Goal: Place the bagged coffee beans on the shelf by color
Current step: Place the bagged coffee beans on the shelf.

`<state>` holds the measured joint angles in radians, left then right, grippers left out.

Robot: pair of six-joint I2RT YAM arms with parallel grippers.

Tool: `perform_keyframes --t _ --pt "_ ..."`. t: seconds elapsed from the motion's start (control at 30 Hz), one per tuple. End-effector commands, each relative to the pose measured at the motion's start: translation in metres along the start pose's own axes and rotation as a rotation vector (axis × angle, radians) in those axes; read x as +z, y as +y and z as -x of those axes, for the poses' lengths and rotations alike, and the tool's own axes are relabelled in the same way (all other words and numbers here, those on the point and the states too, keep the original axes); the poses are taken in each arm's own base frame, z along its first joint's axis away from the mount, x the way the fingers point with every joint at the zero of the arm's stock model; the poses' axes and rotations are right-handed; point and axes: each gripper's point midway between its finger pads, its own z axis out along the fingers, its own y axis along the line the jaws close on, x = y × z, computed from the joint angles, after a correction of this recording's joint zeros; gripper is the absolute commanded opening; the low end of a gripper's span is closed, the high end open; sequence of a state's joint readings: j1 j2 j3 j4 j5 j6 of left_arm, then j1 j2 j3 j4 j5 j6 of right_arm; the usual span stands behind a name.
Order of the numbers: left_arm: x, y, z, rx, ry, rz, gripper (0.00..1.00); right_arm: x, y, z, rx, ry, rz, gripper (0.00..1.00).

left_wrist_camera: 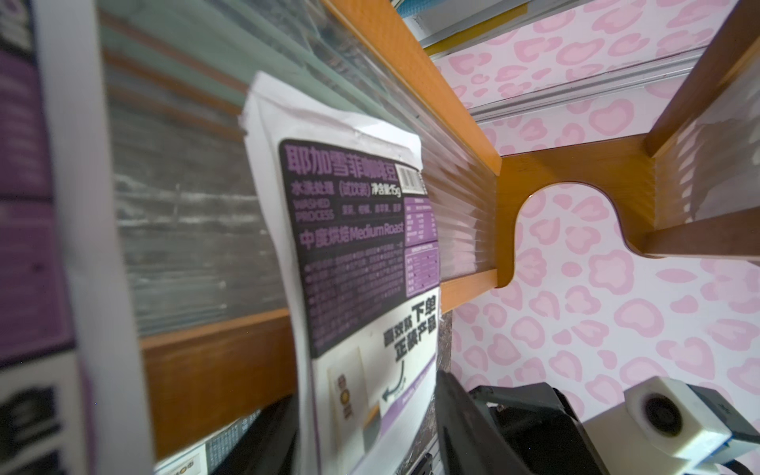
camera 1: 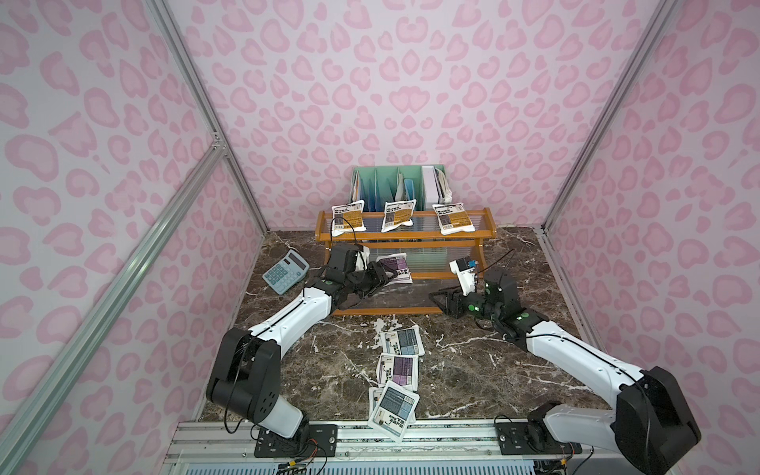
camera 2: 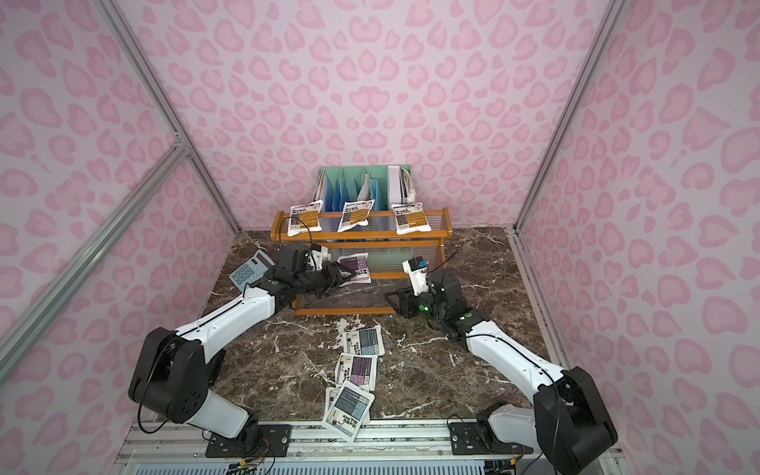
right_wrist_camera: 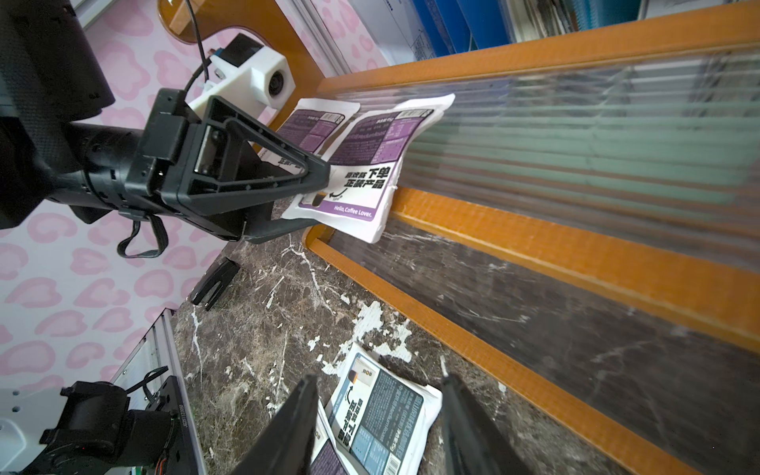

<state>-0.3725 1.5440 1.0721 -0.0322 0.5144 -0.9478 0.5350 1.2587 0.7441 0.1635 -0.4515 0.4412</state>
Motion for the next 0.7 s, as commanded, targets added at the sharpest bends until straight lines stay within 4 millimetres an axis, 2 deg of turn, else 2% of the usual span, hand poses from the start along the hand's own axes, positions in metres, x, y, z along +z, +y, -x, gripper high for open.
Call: perform_keyframes --t 0.0,0.17,0.3,0.47,0.67 --pt "-0.009 -0.021 0.012 0.049 -0.056 -0.051 0.55 0.0 0.007 0.004 -0.029 -0.019 0.029 0.54" --pt "-0.019 -0.02 0.007 0.059 -0.055 -0.025 0.6 0.001 0.011 0.0 -0.041 -0.005 0.04 0.6" --pt "-0.025 -0.013 0.0 0.073 -0.039 0.018 0.64 0.0 0.012 -0.001 -0.046 0.004 0.039 0.65" --pt "-0.03 0.002 -0.007 0.081 -0.03 0.085 0.65 -0.002 0.012 -0.002 -0.059 0.015 0.034 0.66" --pt "-0.05 -0.003 -0.012 0.12 -0.05 0.1 0.66 -0.004 0.01 -0.01 -0.066 0.04 0.023 0.66"
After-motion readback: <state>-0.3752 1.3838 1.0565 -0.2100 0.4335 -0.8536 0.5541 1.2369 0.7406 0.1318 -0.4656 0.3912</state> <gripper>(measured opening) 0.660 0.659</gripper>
